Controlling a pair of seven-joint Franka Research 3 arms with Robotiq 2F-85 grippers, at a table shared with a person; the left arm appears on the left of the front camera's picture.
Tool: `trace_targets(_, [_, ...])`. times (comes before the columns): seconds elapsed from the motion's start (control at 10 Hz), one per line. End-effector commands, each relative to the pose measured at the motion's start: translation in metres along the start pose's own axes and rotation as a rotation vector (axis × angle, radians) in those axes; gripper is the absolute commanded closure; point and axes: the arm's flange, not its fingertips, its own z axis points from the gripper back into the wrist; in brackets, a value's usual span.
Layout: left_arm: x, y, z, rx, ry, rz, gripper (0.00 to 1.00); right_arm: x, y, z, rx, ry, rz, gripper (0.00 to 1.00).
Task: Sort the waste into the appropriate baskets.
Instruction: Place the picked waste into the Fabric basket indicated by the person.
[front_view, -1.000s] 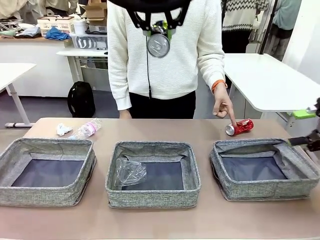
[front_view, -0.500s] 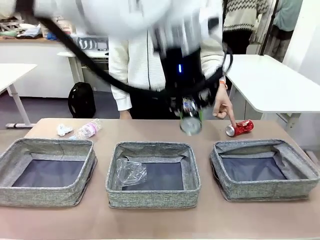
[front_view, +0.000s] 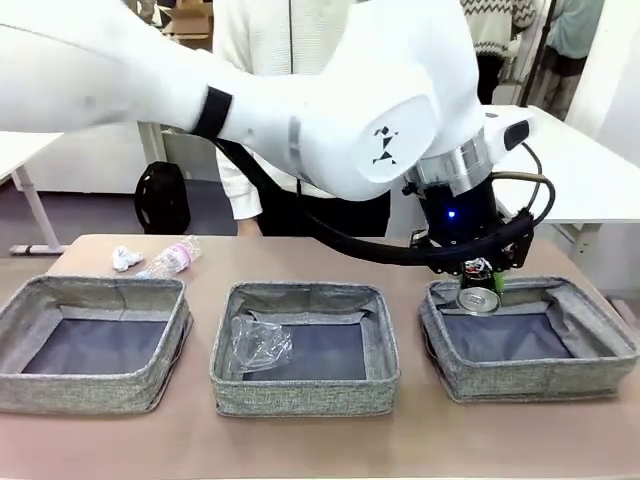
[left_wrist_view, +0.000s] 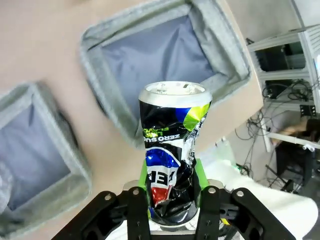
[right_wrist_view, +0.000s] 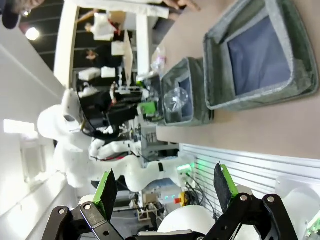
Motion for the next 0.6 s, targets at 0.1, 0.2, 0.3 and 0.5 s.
trace_targets(0.1, [0.033, -0.034, -0.035, 0.084, -0.066, -0.006, 0.62, -0.003, 0.001, -0.001, 0.006, 0.008, 0.018, 0.00])
trace_targets(0.2, [0.038, -0.034, -0.041, 0.085, -0.060, -0.008, 0.62, -0.003, 0.001, -0.001, 0.006, 0.008, 0.018, 0.00])
trace_targets(0.3, [0.040, -0.033, -0.045, 0.081, -0.065, -0.001, 0.62, -0.003, 0.001, -0.001, 0.006, 0.008, 0.018, 0.00])
trace_targets(0.5, [0.041, -0.027, -0.048, 0.085, -0.072, 0.005, 0.62, -0.003, 0.001, -0.001, 0.006, 0.008, 0.018, 0.00])
